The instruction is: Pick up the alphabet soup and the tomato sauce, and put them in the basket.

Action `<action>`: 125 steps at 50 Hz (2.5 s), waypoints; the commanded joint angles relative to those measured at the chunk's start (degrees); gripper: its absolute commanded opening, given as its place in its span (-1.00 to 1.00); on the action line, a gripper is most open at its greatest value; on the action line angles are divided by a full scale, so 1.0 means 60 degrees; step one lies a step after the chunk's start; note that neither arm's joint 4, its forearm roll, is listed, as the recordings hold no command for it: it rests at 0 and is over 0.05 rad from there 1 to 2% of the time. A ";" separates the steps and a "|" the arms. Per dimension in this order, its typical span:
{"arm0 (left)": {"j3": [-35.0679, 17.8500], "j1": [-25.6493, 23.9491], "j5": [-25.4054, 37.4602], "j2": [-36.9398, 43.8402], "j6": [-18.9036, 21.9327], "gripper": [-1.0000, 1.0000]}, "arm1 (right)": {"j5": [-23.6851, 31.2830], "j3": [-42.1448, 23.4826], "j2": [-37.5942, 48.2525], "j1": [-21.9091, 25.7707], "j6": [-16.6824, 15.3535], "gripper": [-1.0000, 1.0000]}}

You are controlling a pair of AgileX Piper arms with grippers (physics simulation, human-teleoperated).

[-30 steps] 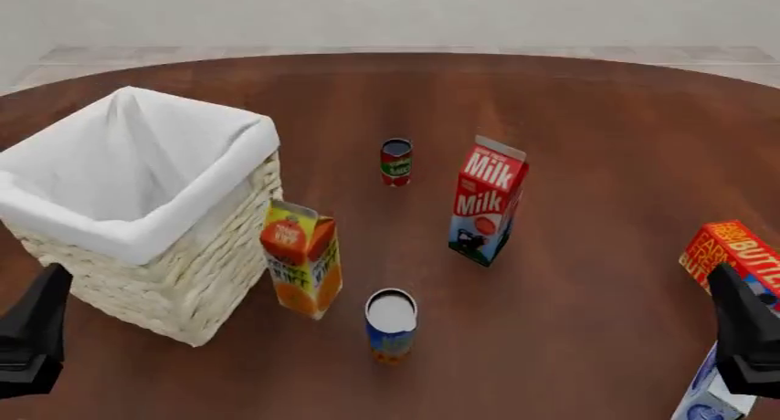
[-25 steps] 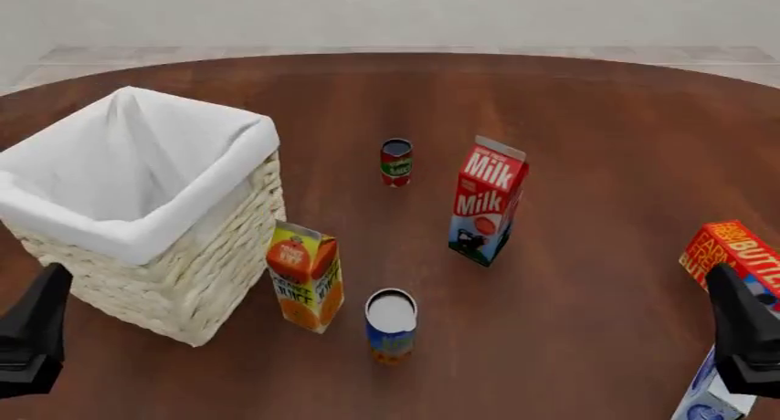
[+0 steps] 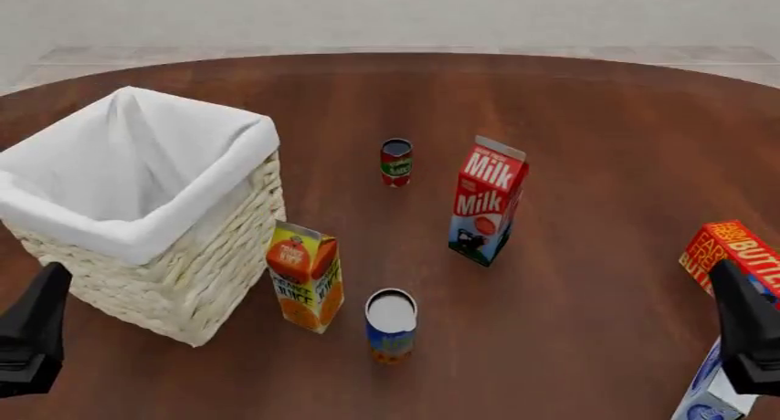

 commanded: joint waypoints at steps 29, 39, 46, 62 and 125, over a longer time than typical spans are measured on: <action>-0.0035 0.0005 -0.0003 -0.0011 -0.0088 1.00 | 0.0653 -0.3244 0.2201 0.0668 0.0085 1.00; -0.0037 -0.0010 0.0012 -0.0010 -0.0097 1.00 | 0.0970 -0.4014 0.2659 0.1248 -0.0055 1.00; -0.0034 0.0001 0.0022 -0.0008 -0.0126 1.00 | 0.0965 -0.4477 0.3382 0.2020 -0.0284 1.00; -0.0024 -0.0014 0.0030 0.0020 -0.0137 1.00 | 0.1141 -0.5679 0.4937 0.3236 -0.0704 1.00; 0.0007 0.0014 0.0015 0.0082 -0.0121 1.00 | 0.2971 -1.0577 1.0592 0.5024 -0.0573 1.00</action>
